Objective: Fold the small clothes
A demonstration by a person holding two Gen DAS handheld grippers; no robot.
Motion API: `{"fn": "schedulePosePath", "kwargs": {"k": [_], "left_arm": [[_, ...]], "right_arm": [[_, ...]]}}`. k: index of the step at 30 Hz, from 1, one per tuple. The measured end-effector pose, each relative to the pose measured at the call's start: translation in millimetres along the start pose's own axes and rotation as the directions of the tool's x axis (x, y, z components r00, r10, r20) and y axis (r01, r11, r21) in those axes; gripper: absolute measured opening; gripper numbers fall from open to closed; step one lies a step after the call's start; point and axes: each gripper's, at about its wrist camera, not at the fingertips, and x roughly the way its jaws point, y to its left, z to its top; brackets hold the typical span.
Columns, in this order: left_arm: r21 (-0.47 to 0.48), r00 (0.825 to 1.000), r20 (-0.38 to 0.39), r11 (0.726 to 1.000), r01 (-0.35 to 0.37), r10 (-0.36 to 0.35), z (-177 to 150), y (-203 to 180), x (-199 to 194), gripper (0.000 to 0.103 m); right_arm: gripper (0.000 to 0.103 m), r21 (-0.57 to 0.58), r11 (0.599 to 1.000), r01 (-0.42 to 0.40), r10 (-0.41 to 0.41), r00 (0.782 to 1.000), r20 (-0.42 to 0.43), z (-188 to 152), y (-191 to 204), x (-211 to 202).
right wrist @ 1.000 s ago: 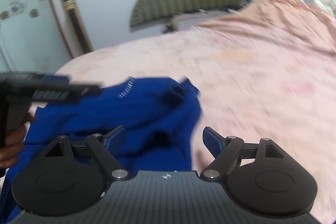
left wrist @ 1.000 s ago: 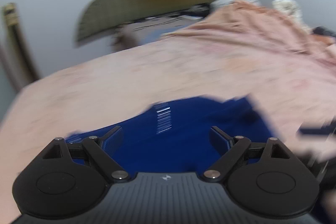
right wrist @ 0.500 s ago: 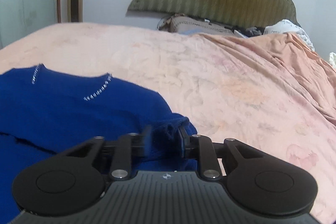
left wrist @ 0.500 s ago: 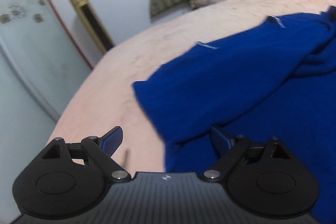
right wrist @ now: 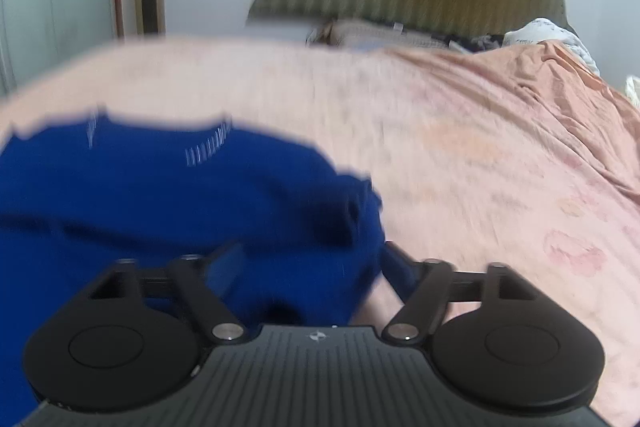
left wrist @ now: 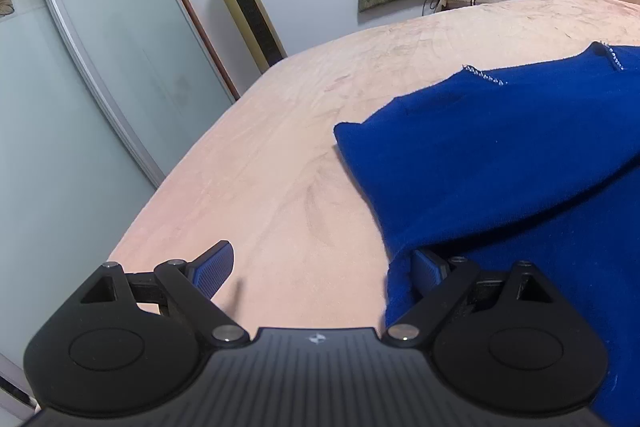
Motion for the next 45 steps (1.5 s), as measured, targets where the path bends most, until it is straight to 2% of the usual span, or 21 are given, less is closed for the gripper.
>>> {"fn": "schedulePosePath", "kwargs": {"k": [2, 6, 10, 13, 16, 18, 20, 21, 25, 28, 30, 32, 35, 38, 39, 40, 41, 42, 43, 44, 45], "left_arm": [[-0.021, 0.999, -0.004, 0.999, 0.041, -0.041, 3, 5, -11, 0.091], [-0.072, 0.987, 0.003, 0.984, 0.163, -0.163, -6, 15, -45, 0.091], [-0.146, 0.953, -0.022, 0.944, 0.297, -0.303, -27, 26, -75, 0.091], [-0.201, 0.926, -0.055, 0.912, 0.356, -0.374, -45, 32, -91, 0.091], [-0.226, 0.901, -0.082, 0.889, 0.398, -0.425, -63, 36, -104, 0.091], [-0.218, 0.898, -0.080, 0.886, 0.409, -0.434, -74, 37, -114, 0.091], [-0.196, 0.899, -0.089, 0.892, 0.407, -0.430, -83, 35, -125, 0.091], [-0.188, 0.891, -0.096, 0.887, 0.422, -0.444, -88, 36, -129, 0.091], [-0.178, 0.830, -0.124, 0.835, 0.521, -0.544, -103, 44, -147, 0.091], [-0.153, 0.805, -0.149, 0.817, 0.556, -0.575, -113, 50, -160, 0.091], [-0.156, 0.783, -0.171, 0.801, 0.578, -0.598, -121, 52, -164, 0.091], [-0.149, 0.766, -0.176, 0.786, 0.600, -0.618, -129, 53, -171, 0.096], [-0.157, 0.757, -0.160, 0.773, 0.615, -0.634, -135, 51, -178, 0.096], [-0.169, 0.731, -0.149, 0.745, 0.645, -0.666, -133, 45, -181, 0.094], [-0.171, 0.720, -0.145, 0.734, 0.658, -0.679, -131, 42, -183, 0.091], [-0.161, 0.718, -0.143, 0.732, 0.662, -0.681, -130, 39, -186, 0.073], [-0.138, 0.727, -0.143, 0.741, 0.657, -0.672, -128, 35, -189, 0.047], [-0.118, 0.738, -0.148, 0.753, 0.648, -0.658, -127, 32, -191, 0.039], [-0.123, 0.738, -0.148, 0.753, 0.646, -0.658, -126, 31, -191, 0.026], [-0.143, 0.729, -0.148, 0.743, 0.653, -0.669, -126, 33, -190, 0.014], [-0.165, 0.718, -0.148, 0.733, 0.660, -0.680, -126, 35, -189, 0.014]], "right_arm": [[0.075, 0.025, 0.999, 0.034, -0.033, 0.999, -0.010, -8, -3, -6], [0.077, 0.155, 0.978, -0.140, 0.135, 0.990, 0.045, -24, -17, -46], [0.078, 0.124, 0.972, -0.198, 0.192, 0.980, 0.055, -43, -8, -84], [0.079, 0.113, 0.964, -0.239, 0.234, 0.971, 0.054, -56, -2, -106], [0.080, 0.129, 0.947, -0.293, 0.289, 0.956, 0.048, -74, 3, -125], [0.081, 0.116, 0.950, -0.289, 0.285, 0.957, 0.050, -87, 10, -138], [0.083, 0.085, 0.966, -0.242, 0.239, 0.970, 0.041, -101, 15, -145], [0.083, 0.082, 0.970, -0.230, 0.229, 0.973, 0.022, -109, 18, -147], [0.084, 0.134, 0.951, -0.278, 0.283, 0.959, -0.023, -136, 14, -161], [0.085, 0.198, 0.939, -0.282, 0.294, 0.955, -0.034, -150, 1, -178], [0.085, 0.253, 0.914, -0.318, 0.338, 0.940, -0.039, -157, -11, -186], [0.084, 0.293, 0.881, -0.371, 0.401, 0.915, -0.049, -164, -20, -194], [0.081, 0.320, 0.832, -0.453, 0.497, 0.865, -0.067, -175, -26, -204], [0.075, 0.326, 0.782, -0.532, 0.582, 0.810, -0.075, -182, -22, -213], [0.074, 0.324, 0.768, -0.552, 0.604, 0.793, -0.080, -183, -18, -213], [0.073, 0.312, 0.764, -0.564, 0.614, 0.784, -0.088, -183, -12, -215], [0.070, 0.298, 0.765, -0.571, 0.619, 0.779, -0.096, -182, -7, -217], [0.064, 0.288, 0.760, -0.582, 0.630, 0.769, -0.106, -181, -3, -217], [0.041, 0.288, 0.755, -0.589, 0.638, 0.761, -0.117, -181, 0, -216], [0.013, 0.299, 0.754, -0.585, 0.640, 0.756, -0.134, -182, 2, -213], [0.014, 0.314, 0.750, -0.582, 0.644, 0.752, -0.144, -184, 4, -211]]}}
